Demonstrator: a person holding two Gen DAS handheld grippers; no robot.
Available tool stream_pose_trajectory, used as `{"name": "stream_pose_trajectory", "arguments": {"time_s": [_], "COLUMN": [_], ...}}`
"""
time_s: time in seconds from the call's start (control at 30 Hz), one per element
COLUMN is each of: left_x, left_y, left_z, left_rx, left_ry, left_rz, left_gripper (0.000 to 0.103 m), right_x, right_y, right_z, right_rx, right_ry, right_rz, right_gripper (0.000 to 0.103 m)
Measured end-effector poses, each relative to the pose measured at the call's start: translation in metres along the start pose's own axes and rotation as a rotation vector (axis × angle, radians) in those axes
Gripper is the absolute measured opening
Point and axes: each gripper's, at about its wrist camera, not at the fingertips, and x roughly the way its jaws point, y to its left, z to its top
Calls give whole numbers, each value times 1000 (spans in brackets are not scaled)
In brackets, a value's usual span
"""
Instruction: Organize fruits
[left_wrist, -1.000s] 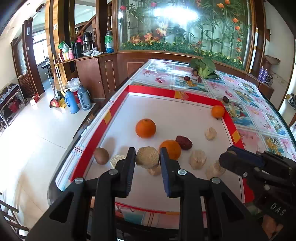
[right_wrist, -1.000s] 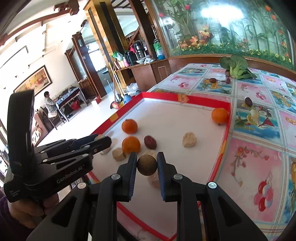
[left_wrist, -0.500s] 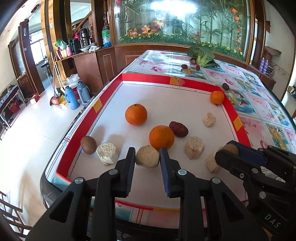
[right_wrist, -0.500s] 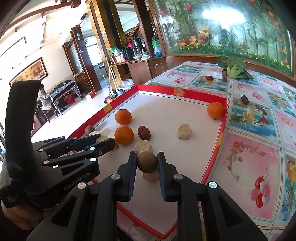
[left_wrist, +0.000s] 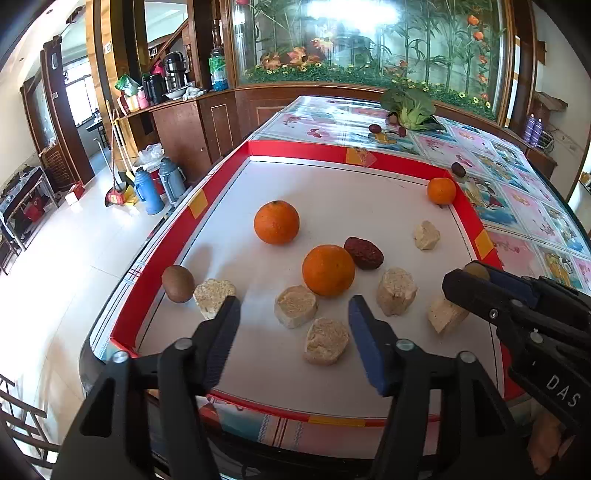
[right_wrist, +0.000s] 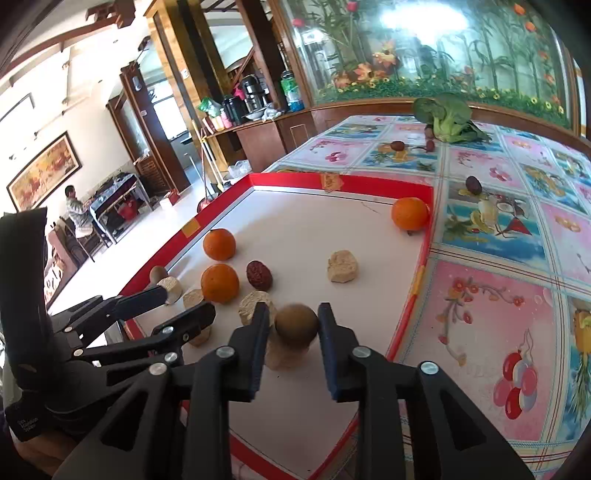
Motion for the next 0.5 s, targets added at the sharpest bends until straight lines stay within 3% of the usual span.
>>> {"name": "stream_pose_trajectory", "arguments": {"time_s": [0.17, 0.33, 0.5], "left_x": [-2, -5, -5], "left_y": [-1, -4, -8], "left_z": [0, 0, 0], "left_rx": [-11, -14, -10], "left_ry": [-6, -18, -21], "left_rz": [8, 6, 3], "left_gripper": [86, 99, 103], "right_x": [-6, -11, -15], "right_y": [-6, -14, -14], "right_z": [-1, 0, -2], "right_rx": [34, 71, 71], "right_ry": [-26, -47, -58], "right_rz": [-2, 19, 40], "right_gripper": [52, 56, 62]}}
